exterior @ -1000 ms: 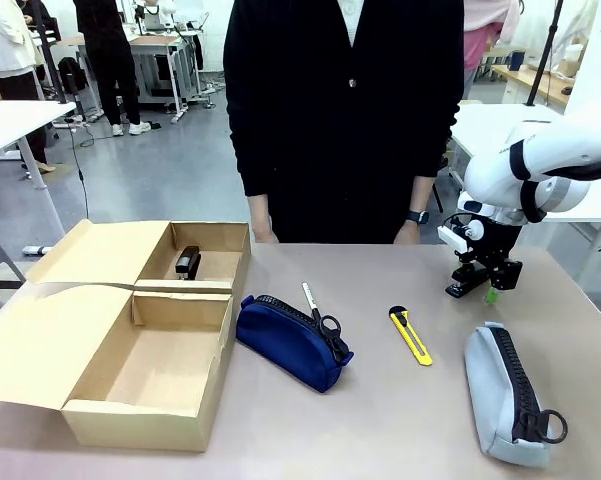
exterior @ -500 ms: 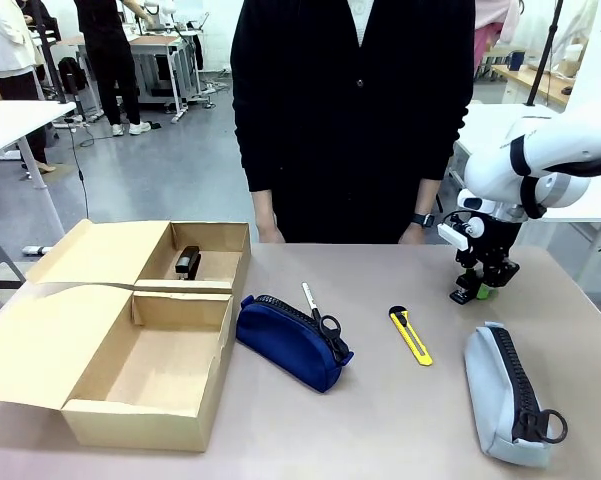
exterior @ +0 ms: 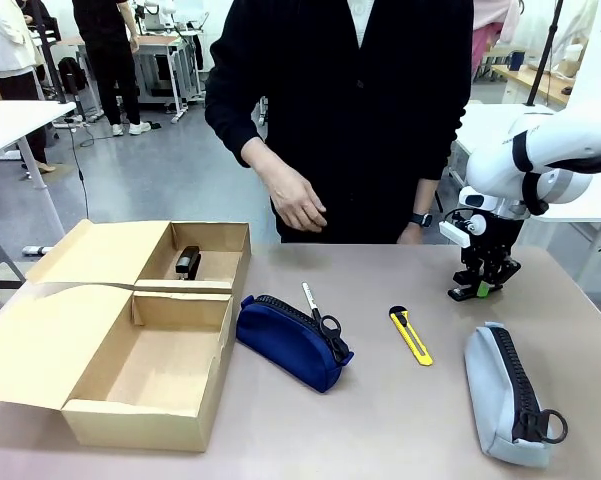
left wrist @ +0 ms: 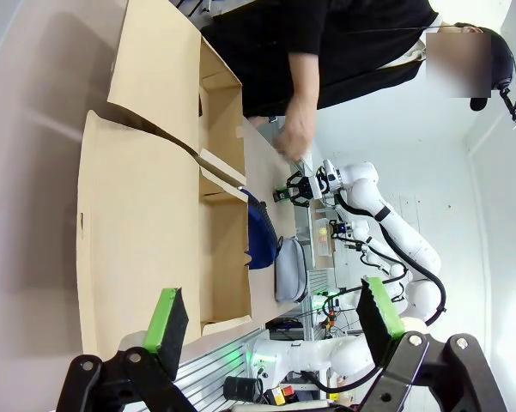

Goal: Place items inside the box.
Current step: Pick up a Pencil pouch or Stapler and place it inside the Mailer Box closest to the robot.

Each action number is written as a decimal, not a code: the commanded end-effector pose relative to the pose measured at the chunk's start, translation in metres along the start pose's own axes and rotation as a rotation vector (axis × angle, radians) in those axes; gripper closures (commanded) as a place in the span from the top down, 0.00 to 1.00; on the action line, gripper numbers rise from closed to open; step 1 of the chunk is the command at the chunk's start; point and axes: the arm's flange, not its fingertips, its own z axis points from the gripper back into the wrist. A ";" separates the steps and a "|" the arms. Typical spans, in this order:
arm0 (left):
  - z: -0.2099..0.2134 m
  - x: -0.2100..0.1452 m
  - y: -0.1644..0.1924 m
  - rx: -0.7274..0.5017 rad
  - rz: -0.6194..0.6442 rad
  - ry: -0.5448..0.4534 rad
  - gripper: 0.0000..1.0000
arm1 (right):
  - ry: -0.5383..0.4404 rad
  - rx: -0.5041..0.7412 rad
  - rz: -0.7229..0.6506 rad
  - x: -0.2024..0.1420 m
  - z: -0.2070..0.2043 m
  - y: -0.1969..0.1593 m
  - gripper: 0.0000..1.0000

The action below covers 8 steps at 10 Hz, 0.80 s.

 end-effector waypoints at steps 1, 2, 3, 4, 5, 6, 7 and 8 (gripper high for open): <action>0.000 0.000 -0.002 -0.019 -0.018 -0.009 1.00 | -0.006 0.026 0.035 -0.004 -0.010 0.000 0.00; 0.000 0.000 -0.002 -0.019 -0.018 -0.009 1.00 | 0.008 0.012 -0.002 -0.004 -0.005 0.003 0.00; 0.000 0.000 -0.002 -0.019 -0.018 -0.009 1.00 | 0.006 -0.043 -0.124 -0.001 0.014 0.018 0.00; 0.000 0.000 -0.002 -0.019 -0.018 -0.009 1.00 | -0.018 -0.096 -0.284 0.009 0.047 0.050 0.00; 0.000 0.000 -0.002 -0.019 -0.018 -0.009 1.00 | -0.046 -0.109 -0.388 0.019 0.071 0.085 0.00; 0.000 0.000 -0.002 -0.019 -0.018 -0.009 1.00 | -0.042 -0.124 -0.468 0.028 0.084 0.117 0.00; 0.000 0.000 -0.002 -0.019 -0.018 -0.009 1.00 | -0.097 -0.121 -0.523 0.037 0.092 0.147 0.00; 0.000 0.000 -0.002 -0.019 -0.018 -0.009 1.00 | -0.111 -0.140 -0.583 0.047 0.097 0.181 0.00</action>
